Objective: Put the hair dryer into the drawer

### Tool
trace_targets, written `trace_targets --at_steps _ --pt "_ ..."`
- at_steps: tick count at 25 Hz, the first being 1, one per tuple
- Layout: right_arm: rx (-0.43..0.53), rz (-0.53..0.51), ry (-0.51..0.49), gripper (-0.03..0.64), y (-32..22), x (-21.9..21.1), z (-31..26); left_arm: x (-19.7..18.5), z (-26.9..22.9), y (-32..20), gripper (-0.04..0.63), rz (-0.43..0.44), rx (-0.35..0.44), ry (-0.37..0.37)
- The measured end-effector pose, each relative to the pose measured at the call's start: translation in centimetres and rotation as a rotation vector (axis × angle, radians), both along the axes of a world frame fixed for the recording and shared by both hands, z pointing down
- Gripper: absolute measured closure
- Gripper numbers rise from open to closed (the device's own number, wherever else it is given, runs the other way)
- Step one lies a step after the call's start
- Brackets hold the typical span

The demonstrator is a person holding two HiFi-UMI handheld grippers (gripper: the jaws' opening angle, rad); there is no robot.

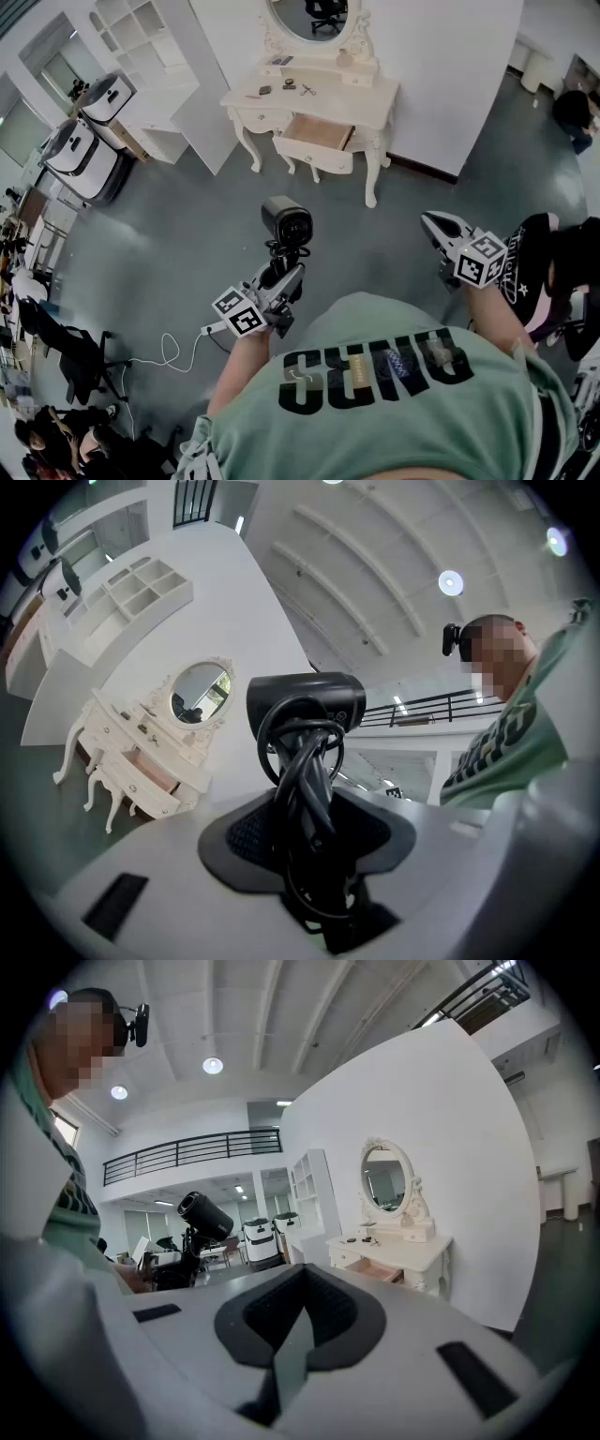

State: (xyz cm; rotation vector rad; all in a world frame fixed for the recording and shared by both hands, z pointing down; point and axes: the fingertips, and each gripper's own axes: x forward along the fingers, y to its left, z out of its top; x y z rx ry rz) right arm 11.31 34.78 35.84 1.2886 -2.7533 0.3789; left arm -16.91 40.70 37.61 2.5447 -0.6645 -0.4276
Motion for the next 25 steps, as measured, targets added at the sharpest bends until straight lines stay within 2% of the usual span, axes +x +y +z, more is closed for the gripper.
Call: trace_targets --at_steps 13,18,25 --pt "0.013 0.000 -0.008 0.624 -0.5 0.2 0.0 0.1 0.0 -0.4 0.419 -0.003 0.009 -0.008" --pt "-0.007 0.003 -0.051 0.623 -0.8 0.5 -0.4 0.2 0.0 -0.6 0.419 -0.007 0.003 -0.012" --pt "0.001 -0.024 -0.058 0.623 -1.7 2.8 -0.3 3.0 0.1 -1.4 0.419 -0.040 -0.010 -0.025"
